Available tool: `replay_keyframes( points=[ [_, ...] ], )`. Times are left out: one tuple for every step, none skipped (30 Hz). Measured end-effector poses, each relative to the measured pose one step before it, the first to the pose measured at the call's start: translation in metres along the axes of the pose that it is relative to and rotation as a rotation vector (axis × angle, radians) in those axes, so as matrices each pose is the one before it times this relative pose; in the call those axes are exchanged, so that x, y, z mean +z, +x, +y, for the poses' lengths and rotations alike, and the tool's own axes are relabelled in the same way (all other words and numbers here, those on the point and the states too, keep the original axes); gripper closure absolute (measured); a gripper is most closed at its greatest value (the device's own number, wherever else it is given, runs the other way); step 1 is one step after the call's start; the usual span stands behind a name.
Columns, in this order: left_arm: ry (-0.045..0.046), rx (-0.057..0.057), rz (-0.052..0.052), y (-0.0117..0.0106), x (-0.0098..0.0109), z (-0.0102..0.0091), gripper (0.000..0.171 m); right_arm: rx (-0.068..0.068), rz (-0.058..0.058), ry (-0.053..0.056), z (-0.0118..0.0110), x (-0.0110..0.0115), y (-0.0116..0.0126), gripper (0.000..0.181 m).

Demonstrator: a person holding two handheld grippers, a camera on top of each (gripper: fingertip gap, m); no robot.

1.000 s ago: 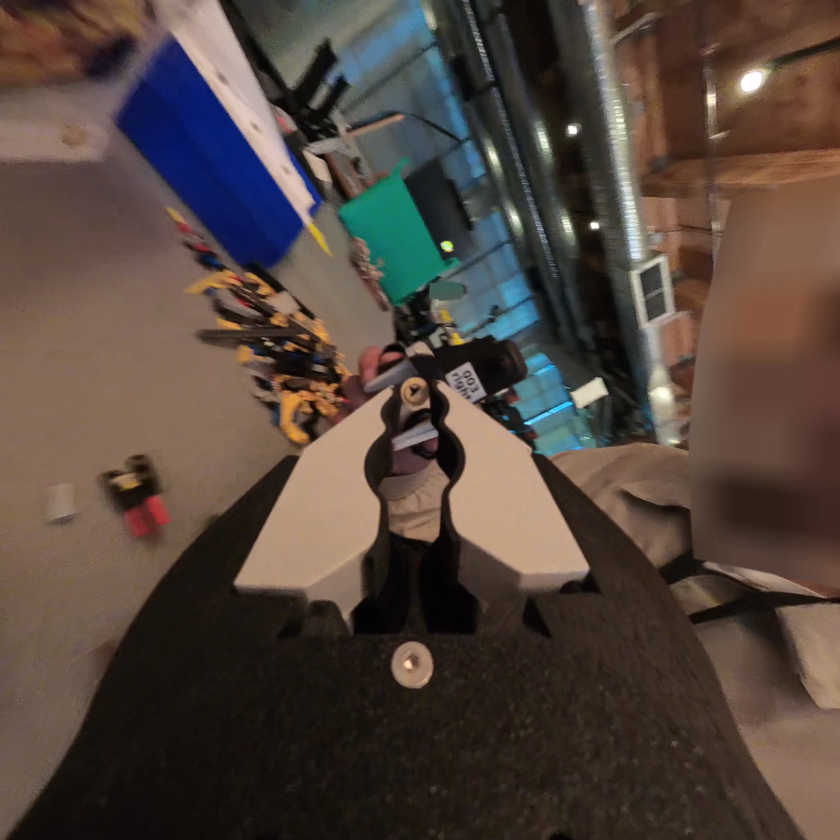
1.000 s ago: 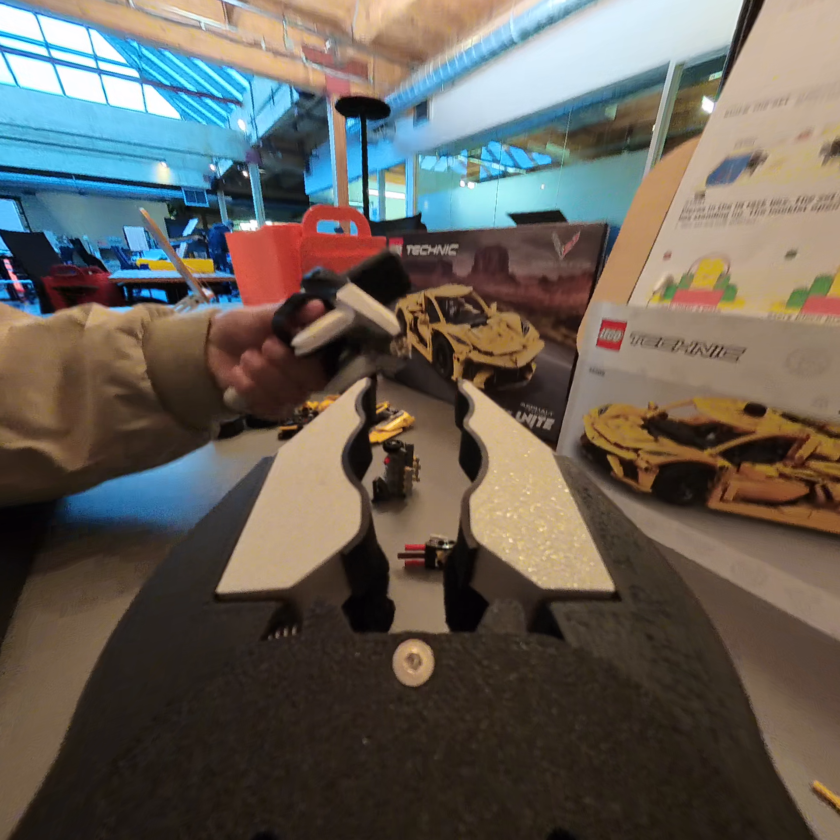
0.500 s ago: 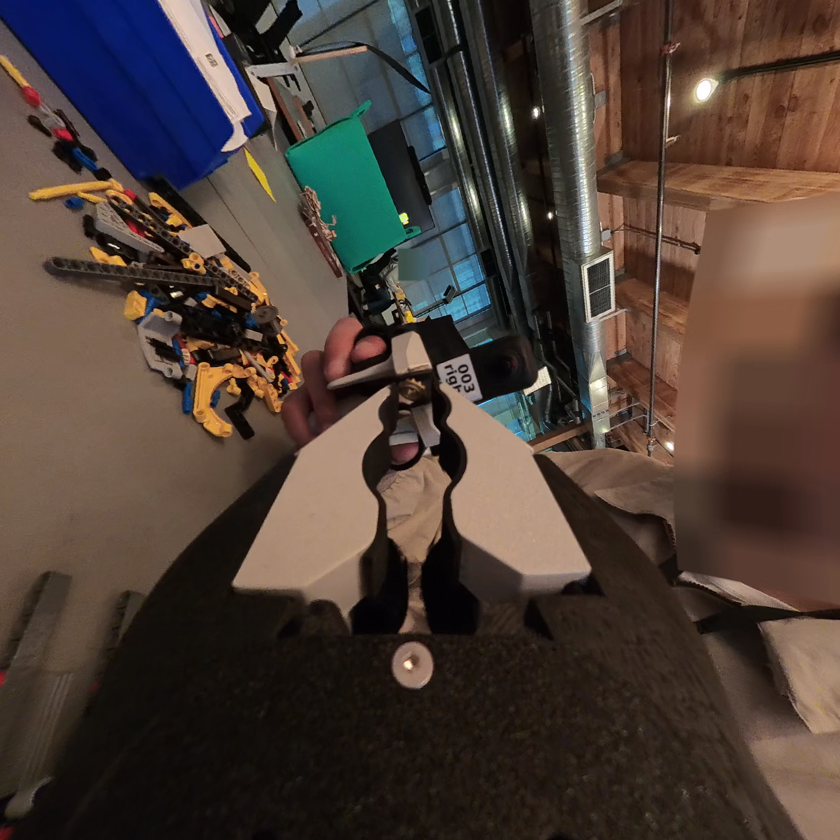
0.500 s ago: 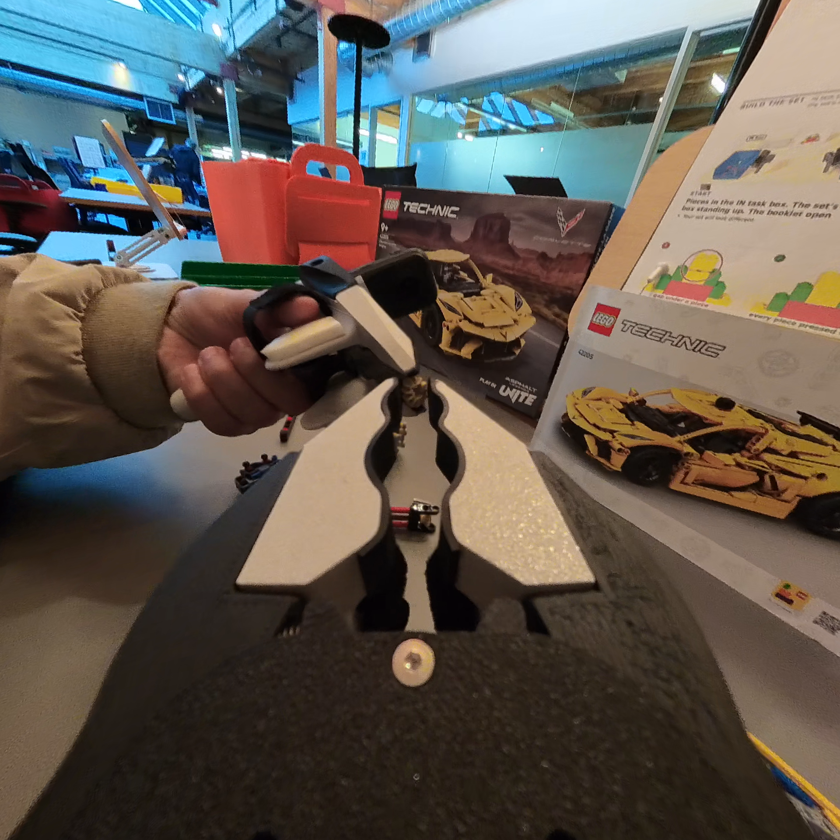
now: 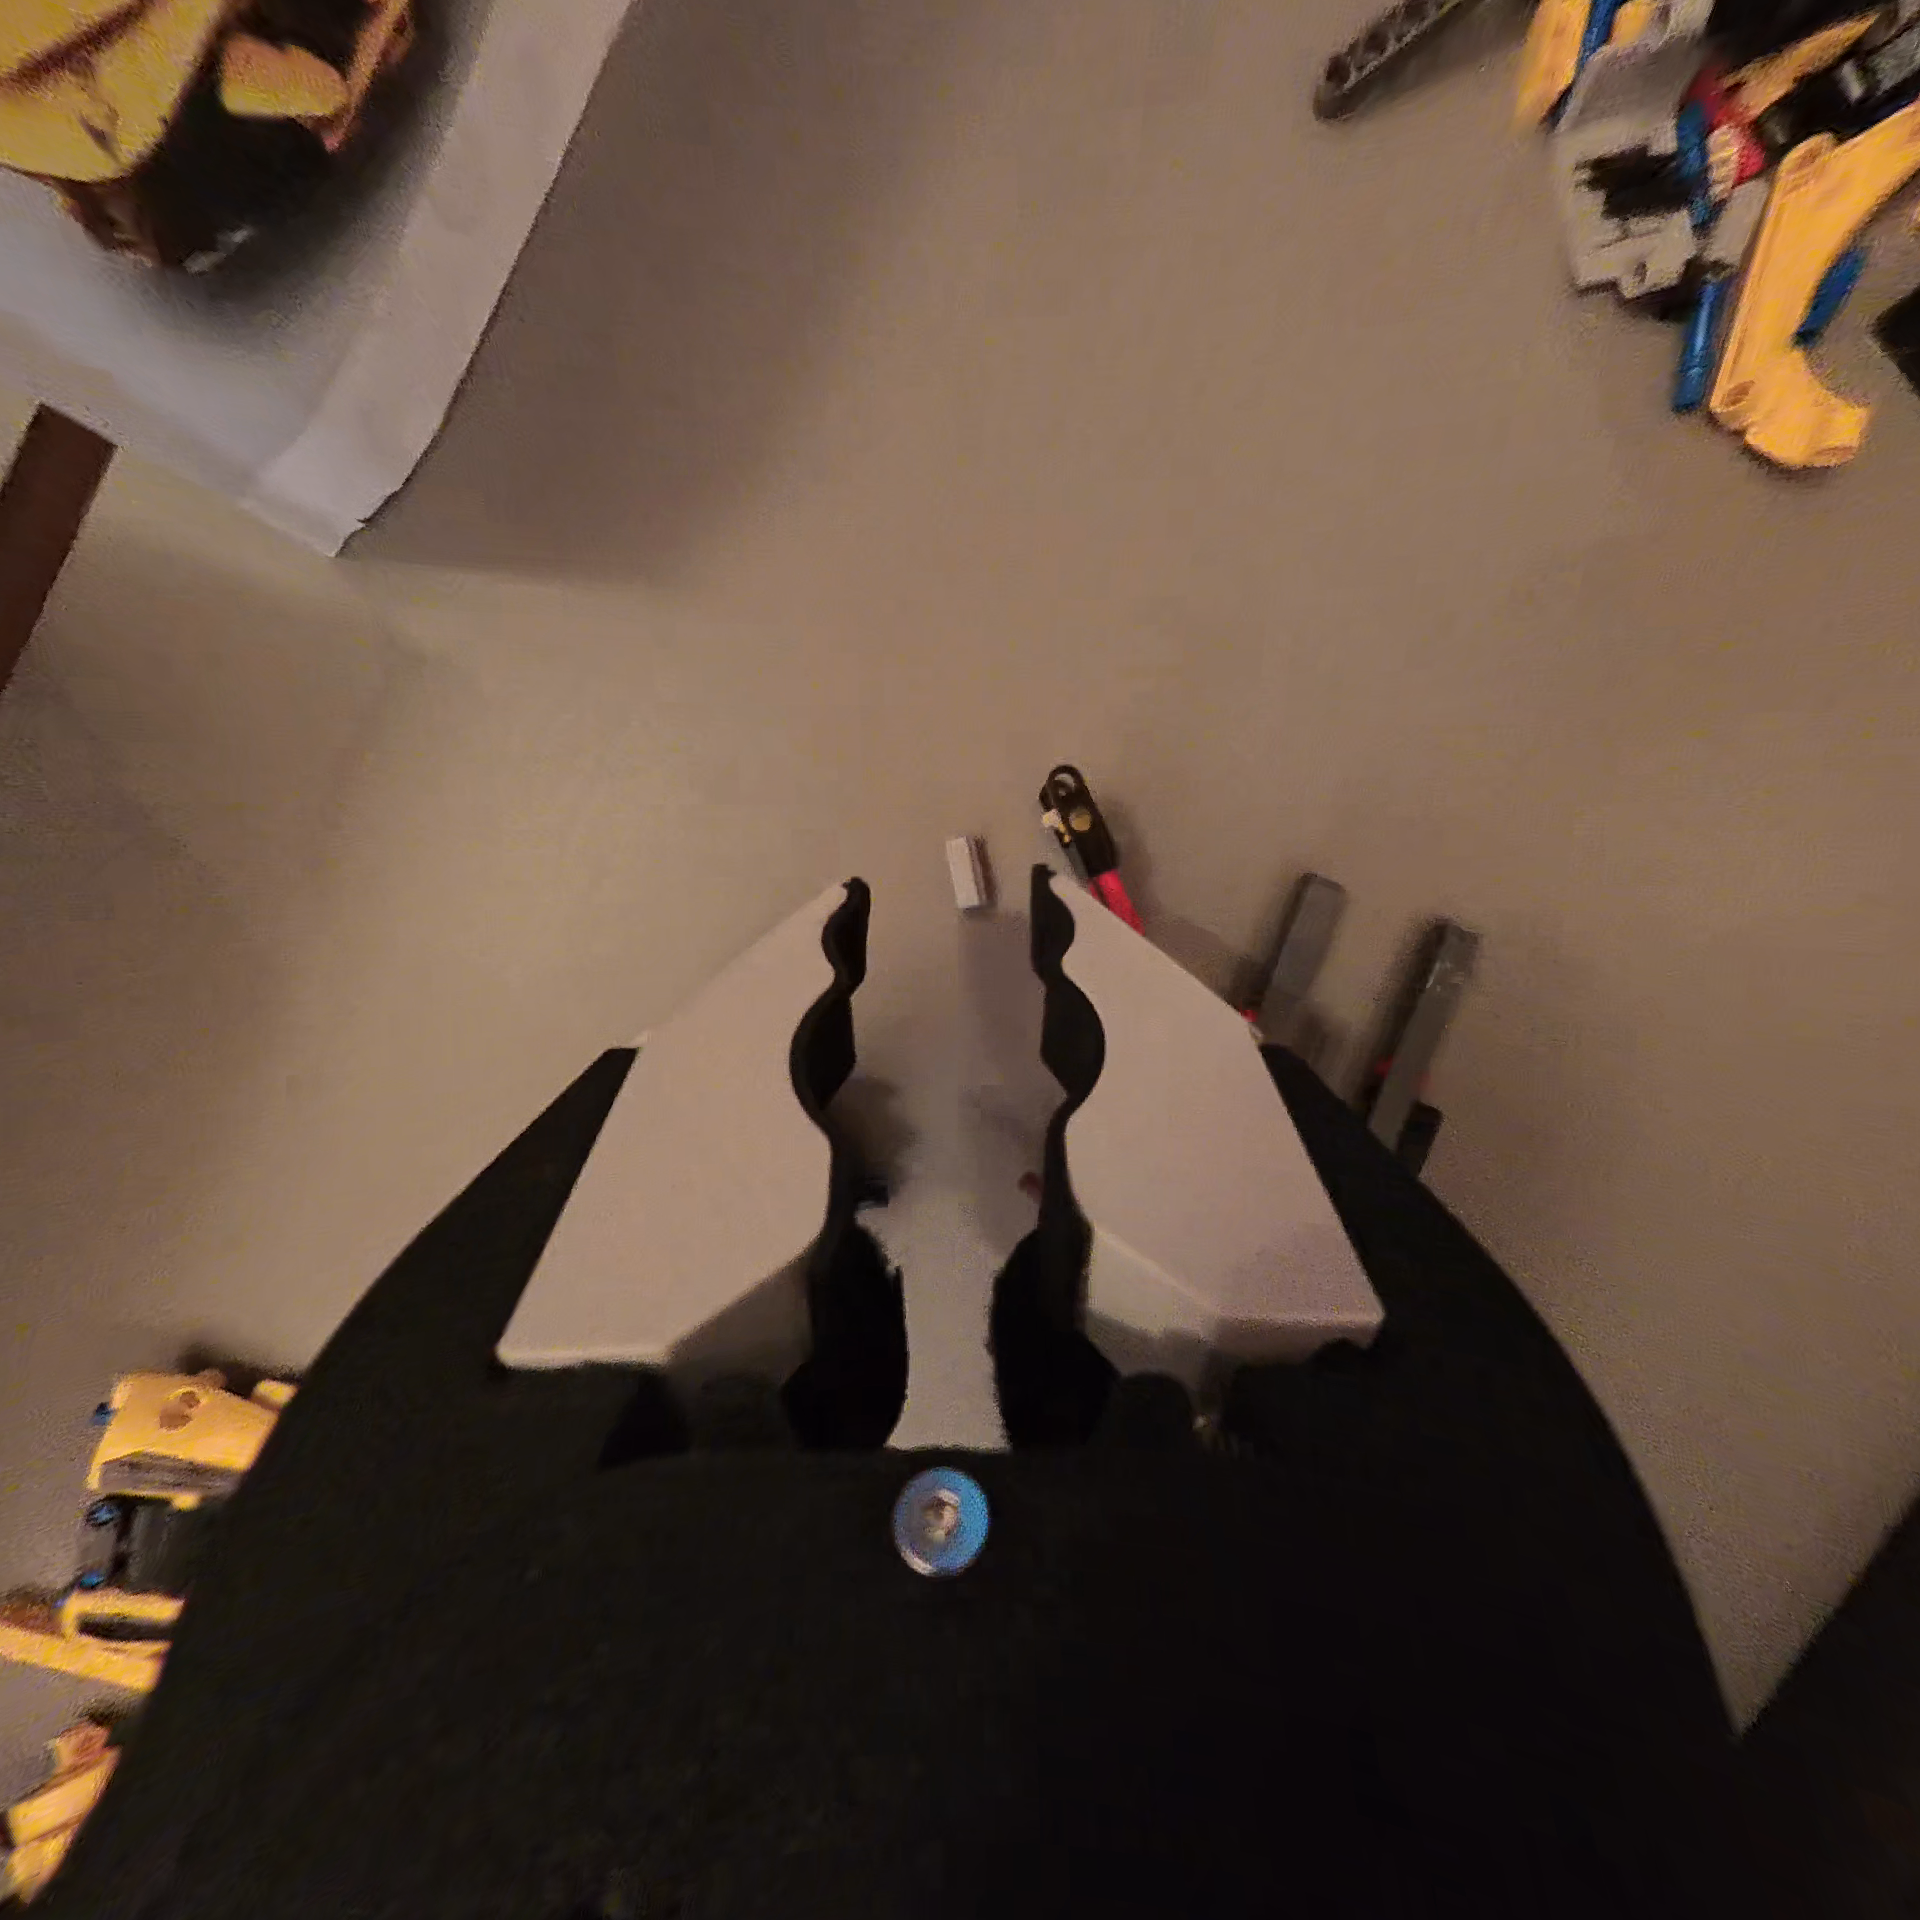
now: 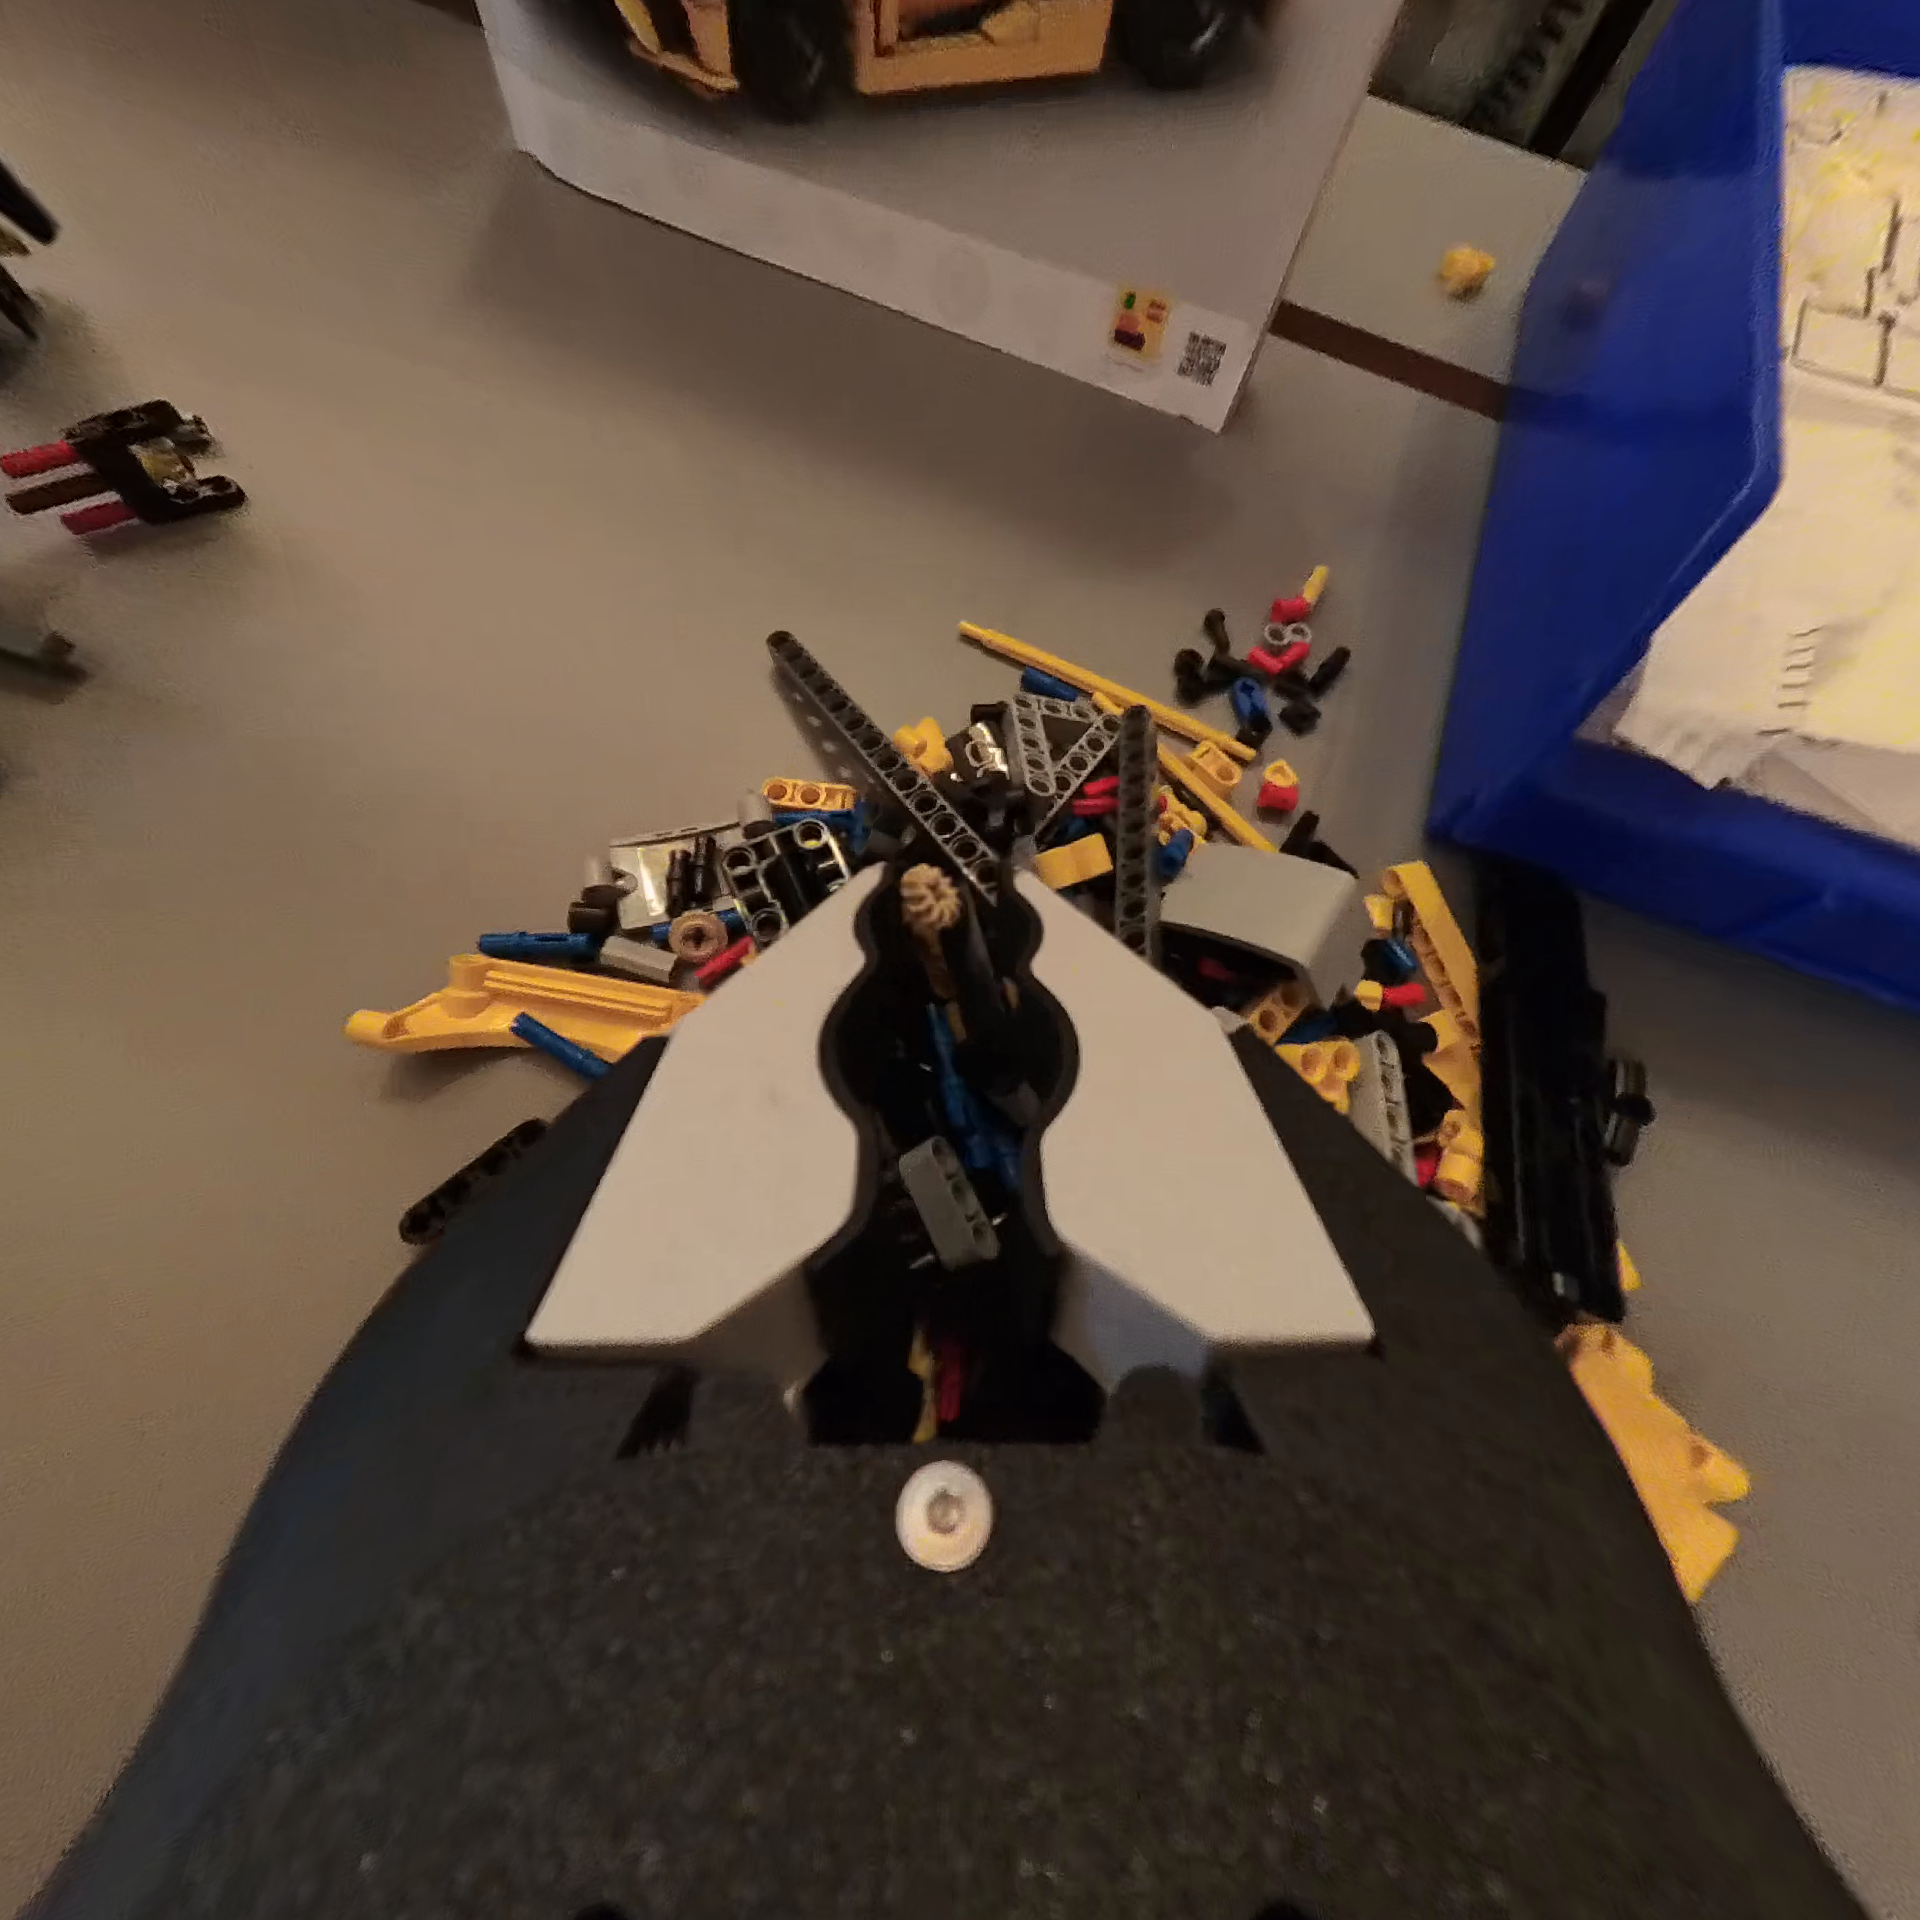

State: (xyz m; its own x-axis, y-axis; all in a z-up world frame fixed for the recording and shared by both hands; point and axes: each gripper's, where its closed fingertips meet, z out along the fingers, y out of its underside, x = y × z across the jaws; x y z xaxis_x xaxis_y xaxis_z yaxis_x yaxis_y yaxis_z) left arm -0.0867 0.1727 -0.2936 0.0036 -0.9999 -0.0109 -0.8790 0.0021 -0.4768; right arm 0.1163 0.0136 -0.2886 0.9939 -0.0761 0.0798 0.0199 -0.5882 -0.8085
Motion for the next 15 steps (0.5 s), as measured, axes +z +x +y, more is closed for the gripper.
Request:
replay_keyframes(
  points=[
    [-0.01984,-0.0212,0.0224,0.0029,0.00462,0.00032,0.14,0.0094,0.0018,0.0026,0.00073,0.00123,-0.00044,0.16],
    [-0.01307,-0.025,0.0173,0.00126,0.00362,0.00061,0.14,0.0046,0.0092,0.0185,-0.00182,-0.00023,0.00033,0.156],
    [-0.01036,-0.0181,0.0017,-0.00128,0.00303,0.00122,0.14,-0.0028,0.0121,0.0295,-0.00358,-0.00165,0.00072,0.156],
    [-0.00687,-0.0086,-0.0067,-0.00227,0.00282,0.00148,0.14,-0.003,0.0279,0.0347,-0.00469,-0.00294,0.00351,0.156],
    [-0.00536,-0.0049,-0.0077,-0.00196,0.00274,0.00151,0.141,-0.0013,0.028,0.0379,-0.0057,-0.00363,0.00392,0.158],
    [-0.00679,-0.0053,-0.0061,-0.00139,0.0027,0.00162,0.146,0.002,0.0096,0.0378,-0.00602,-0.0029,0.00145,0.159],
    [-0.00811,-0.0049,-0.0031,-0.00047,0.0027,0.00163,0.148,0.0082,-0.0021,0.0313,-0.00515,-0.00189,-0.00014,0.158],
    [-0.01182,-0.0015,-0.0041,-0.00025,0.00299,0.0022,0.152,0.0101,-0.0103,0.0264,-0.00448,-0.00105,-0.00166,0.158],
    [-0.01348,0.0055,-0.0034,0.00047,0.00314,0.00237,0.155,0.0026,-0.0275,0.0317,-0.00543,-0.00106,-0.00518,0.157],
    [-0.00157,0.0115,0.0113,0.00332,0.00225,0.00077,0.157,-0.0091,-0.0364,0.0395,-0.00704,-0.00128,-0.00773,0.155],
    [0.00914,0.0092,0.0207,0.00523,0.00117,-0.00074,0.164,-0.0224,-0.0339,0.0448,-0.00822,-0.00117,-0.00899,0.153],
    [0.00738,0.0032,0.0043,0.00197,0.00071,-0.00077,0.164,-0.0334,-0.0399,0.0483,-0.00881,-0.00063,-0.01142,0.15],
    [0.00663,-0.0002,-0.0105,-0.00186,0.00004,-0.0008,0.164,-0.034,-0.0457,0.0488,-0.00878,0.00045,-0.01345,0.148],
    [0.00385,-0.0046,-0.0159,-0.00381,-0.0008,0.00011,0.164,-0.0298,-0.0489,0.0405,-0.00759,0.00197,-0.01463,0.148],
    [0.01242,-0.0118,-0.0204,-0.00531,-0.00235,-0.00007,0.164,-0.0223,-0.0473,0.0245,-0.00595,0.00335,-0.01473,0.148]
  ],
)
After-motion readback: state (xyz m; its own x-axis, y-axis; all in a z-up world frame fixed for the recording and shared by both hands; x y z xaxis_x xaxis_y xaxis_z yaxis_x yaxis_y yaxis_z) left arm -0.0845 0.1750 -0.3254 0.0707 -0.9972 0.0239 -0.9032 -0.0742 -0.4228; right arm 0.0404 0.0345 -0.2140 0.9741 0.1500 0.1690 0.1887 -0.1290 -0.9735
